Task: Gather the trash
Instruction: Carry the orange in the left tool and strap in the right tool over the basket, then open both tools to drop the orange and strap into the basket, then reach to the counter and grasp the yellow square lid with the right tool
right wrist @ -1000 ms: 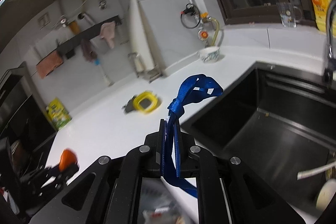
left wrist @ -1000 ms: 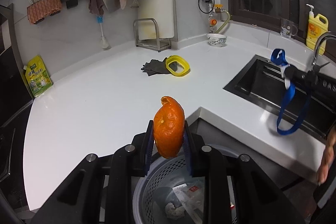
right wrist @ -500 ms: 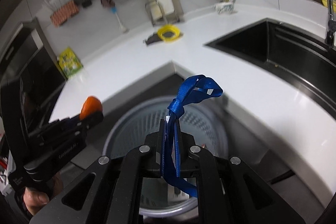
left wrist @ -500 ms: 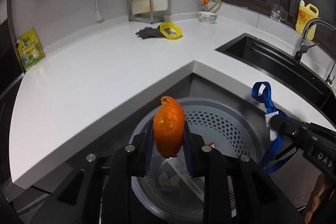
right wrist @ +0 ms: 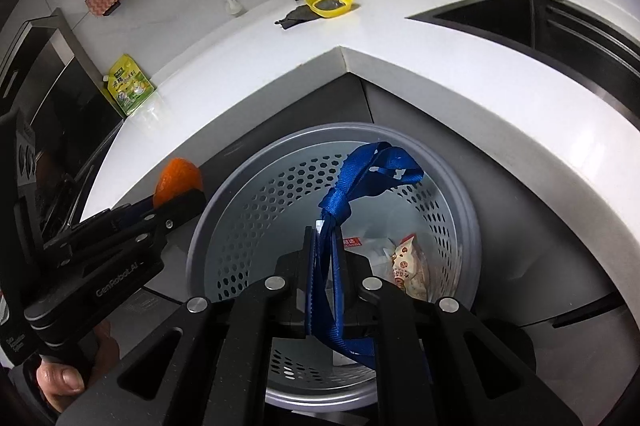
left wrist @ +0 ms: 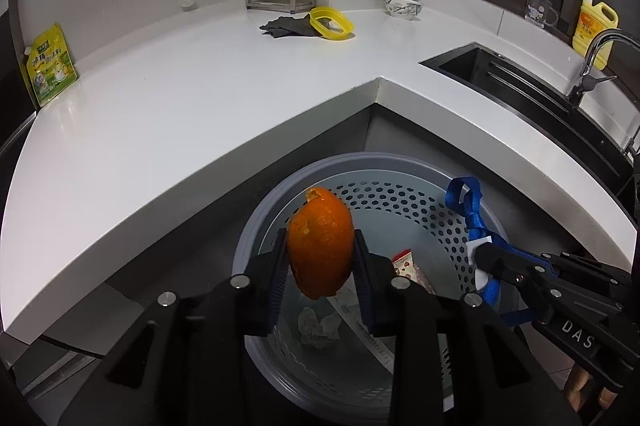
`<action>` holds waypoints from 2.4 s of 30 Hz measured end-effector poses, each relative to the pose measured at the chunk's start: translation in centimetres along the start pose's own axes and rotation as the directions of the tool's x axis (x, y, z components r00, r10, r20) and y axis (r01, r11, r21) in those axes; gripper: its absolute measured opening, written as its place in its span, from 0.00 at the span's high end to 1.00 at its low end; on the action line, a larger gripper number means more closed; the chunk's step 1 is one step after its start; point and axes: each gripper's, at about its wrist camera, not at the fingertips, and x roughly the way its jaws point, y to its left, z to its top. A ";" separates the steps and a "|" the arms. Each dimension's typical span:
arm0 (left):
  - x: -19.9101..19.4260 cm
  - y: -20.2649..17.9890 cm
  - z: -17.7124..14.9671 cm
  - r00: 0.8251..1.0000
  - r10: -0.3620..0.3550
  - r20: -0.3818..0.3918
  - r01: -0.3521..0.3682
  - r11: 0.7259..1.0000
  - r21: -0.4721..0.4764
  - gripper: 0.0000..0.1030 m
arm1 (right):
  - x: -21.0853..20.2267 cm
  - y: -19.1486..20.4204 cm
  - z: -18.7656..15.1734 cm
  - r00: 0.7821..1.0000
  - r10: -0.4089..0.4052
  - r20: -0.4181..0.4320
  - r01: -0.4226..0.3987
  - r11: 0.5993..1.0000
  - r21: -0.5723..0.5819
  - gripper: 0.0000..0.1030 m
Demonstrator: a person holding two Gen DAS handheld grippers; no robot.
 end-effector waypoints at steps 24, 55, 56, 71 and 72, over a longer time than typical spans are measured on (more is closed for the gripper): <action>-0.4 0.3 0.8 0.999 0.013 0.031 -0.013 1.000 -0.025 0.24 | -0.7 -1.6 0.1 0.999 -0.016 0.035 0.016 1.000 0.013 0.59; -3.3 3.1 10.5 0.985 0.008 0.175 0.003 0.998 -0.062 0.13 | -4.6 -1.9 9.8 0.981 -0.031 0.190 0.035 0.999 -0.022 0.45; -3.0 3.4 10.9 0.983 0.015 0.181 -0.003 0.998 -0.066 0.12 | -4.3 -2.0 10.4 0.981 -0.032 0.192 0.038 0.999 -0.026 0.45; 3.5 7.6 17.5 0.981 0.077 0.178 -0.056 0.992 -0.115 0.06 | 3.2 -2.1 20.3 0.984 -0.010 0.178 0.037 0.988 -0.150 0.27; 3.8 7.7 17.8 0.981 0.080 0.176 -0.060 0.991 -0.117 0.06 | 3.8 -2.0 21.0 0.985 -0.006 0.172 0.034 0.987 -0.160 0.27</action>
